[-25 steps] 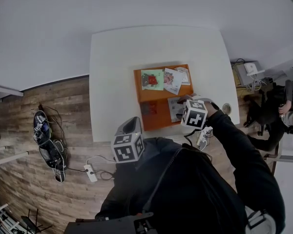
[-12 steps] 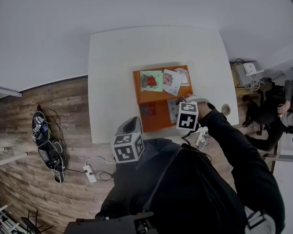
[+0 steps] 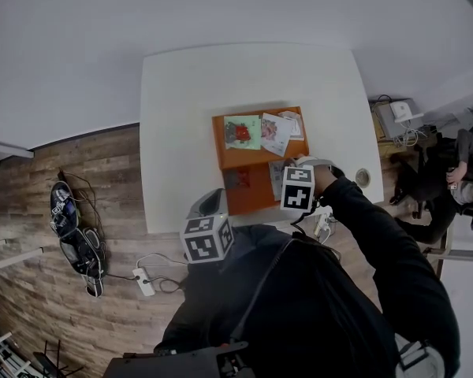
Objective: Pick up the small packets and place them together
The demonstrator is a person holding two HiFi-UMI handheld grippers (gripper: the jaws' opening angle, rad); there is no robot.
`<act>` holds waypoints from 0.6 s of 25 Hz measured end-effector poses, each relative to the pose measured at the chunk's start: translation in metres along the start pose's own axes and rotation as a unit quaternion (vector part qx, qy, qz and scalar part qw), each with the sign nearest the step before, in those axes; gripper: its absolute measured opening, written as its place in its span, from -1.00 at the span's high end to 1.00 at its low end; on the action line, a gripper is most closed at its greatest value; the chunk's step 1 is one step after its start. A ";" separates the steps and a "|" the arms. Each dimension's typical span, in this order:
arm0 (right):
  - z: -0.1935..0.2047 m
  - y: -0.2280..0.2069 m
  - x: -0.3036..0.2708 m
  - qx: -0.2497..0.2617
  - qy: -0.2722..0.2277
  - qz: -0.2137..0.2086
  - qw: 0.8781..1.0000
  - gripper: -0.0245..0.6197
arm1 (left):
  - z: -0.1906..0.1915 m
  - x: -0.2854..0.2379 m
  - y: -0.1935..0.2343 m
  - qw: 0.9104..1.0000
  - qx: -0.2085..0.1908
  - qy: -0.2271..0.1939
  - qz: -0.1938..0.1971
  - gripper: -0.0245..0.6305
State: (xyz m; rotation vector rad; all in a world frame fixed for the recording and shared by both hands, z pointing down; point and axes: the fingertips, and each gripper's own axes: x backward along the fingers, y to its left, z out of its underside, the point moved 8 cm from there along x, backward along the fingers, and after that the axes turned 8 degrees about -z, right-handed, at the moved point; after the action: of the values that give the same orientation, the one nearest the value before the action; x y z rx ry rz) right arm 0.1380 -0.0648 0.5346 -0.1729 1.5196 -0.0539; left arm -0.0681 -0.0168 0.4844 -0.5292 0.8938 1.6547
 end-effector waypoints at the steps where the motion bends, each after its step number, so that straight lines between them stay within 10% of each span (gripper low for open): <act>1: 0.000 0.001 -0.001 -0.002 0.000 -0.003 1.000 0.47 | 0.000 0.000 0.001 1.000 0.001 0.000 -0.001 0.93; 15: 0.005 0.003 0.003 -0.006 -0.011 -0.012 1.000 0.75 | -0.001 0.000 0.002 1.000 0.004 -0.002 -0.005 0.93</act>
State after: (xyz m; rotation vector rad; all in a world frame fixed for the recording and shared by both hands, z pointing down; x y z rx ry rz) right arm 0.1425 -0.0623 0.5310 -0.2008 1.4968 -0.0610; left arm -0.0699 -0.0175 0.4840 -0.5249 0.8928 1.6418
